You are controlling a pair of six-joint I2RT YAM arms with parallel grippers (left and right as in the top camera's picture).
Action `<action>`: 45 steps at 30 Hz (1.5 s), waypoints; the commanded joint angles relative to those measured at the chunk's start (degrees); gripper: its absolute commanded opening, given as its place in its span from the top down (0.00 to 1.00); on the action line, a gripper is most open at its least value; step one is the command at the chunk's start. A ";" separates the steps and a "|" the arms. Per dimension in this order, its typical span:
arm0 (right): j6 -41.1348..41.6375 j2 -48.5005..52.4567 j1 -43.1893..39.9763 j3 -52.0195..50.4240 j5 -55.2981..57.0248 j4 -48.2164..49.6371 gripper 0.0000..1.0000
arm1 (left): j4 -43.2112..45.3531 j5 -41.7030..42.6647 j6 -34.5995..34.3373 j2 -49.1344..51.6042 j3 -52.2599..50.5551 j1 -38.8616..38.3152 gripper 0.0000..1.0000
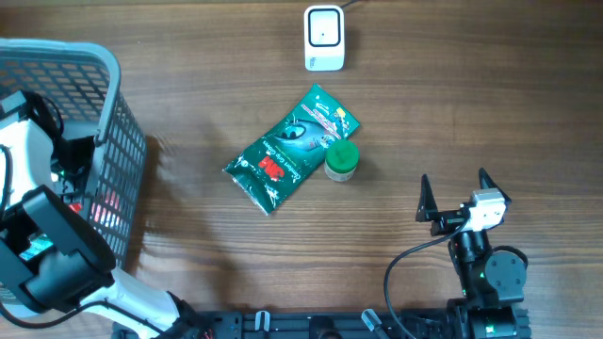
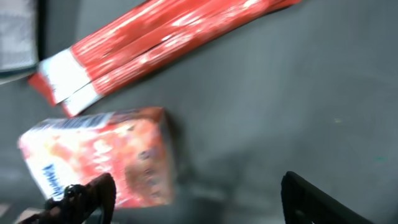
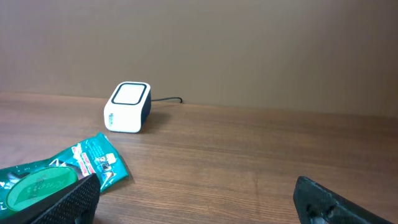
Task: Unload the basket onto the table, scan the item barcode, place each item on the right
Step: 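Reach into the basket and grasp a small red-white packet with left gripper, then carry the packet to the scanner and release it near the jar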
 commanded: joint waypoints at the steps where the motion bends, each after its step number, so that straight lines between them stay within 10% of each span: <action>1: 0.57 0.02 0.00 -0.07 0.50 0.22 0.00 | -1.66 0.20 -0.52 0.11 0.24 -0.17 0.22; 13: 0.57 0.02 0.00 -0.07 0.50 0.22 0.00 | 5.99 -1.05 -0.55 0.11 -8.09 -0.17 0.25; 20: 0.57 0.02 0.00 -0.07 0.50 0.22 0.00 | 5.35 -1.03 -0.48 -0.11 -9.99 -0.15 0.95; 38: 0.59 0.02 0.00 -0.07 0.50 0.22 0.00 | -18.88 -0.66 2.95 -16.28 32.65 -1.29 0.96; 45: 0.59 0.02 0.00 -0.07 0.50 0.22 0.00 | -17.38 2.54 2.64 -28.37 35.69 -20.79 0.96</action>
